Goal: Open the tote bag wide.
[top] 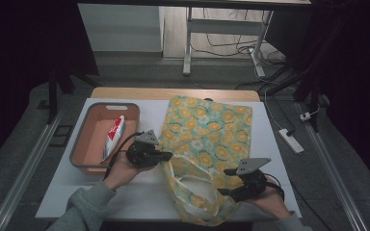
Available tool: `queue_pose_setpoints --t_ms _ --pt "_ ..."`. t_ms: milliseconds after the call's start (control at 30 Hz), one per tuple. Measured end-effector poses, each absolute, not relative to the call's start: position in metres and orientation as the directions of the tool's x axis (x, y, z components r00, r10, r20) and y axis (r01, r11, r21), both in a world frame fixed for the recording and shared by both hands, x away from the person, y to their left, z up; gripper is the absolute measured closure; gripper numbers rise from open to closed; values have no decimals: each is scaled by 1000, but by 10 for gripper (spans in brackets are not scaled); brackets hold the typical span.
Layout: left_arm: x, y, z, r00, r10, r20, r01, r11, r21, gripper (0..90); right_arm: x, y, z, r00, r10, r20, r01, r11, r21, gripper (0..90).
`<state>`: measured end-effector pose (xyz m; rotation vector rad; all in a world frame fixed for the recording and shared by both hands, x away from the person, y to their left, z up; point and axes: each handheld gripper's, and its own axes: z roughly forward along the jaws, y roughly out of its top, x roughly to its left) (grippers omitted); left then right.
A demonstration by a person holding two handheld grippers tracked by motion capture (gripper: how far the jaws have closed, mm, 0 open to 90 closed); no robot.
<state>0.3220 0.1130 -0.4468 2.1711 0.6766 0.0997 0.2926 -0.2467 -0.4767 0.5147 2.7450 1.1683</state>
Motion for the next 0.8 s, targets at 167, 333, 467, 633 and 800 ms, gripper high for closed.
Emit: queue_pose_setpoints --t_ms 167,333,467,633,800 --pt "325 120 -446 841 511 -178 450 -479 754 888 280 -240 -484 -956 283 78 256 672 695 264" --pt "328 123 -446 834 518 -191 461 -464 756 888 271 -233 -489 -966 243 91 238 691 683 261" --pt "329 123 -445 832 519 -194 464 -461 756 888 270 -219 -501 -971 237 39 209 753 623 262" --pt "330 122 -447 833 517 -199 469 -466 750 888 274 -206 -510 -969 246 -9 193 785 589 298" --pt "330 122 -447 837 510 -199 466 -473 748 888 276 -196 -518 -966 258 -31 194 797 572 352"
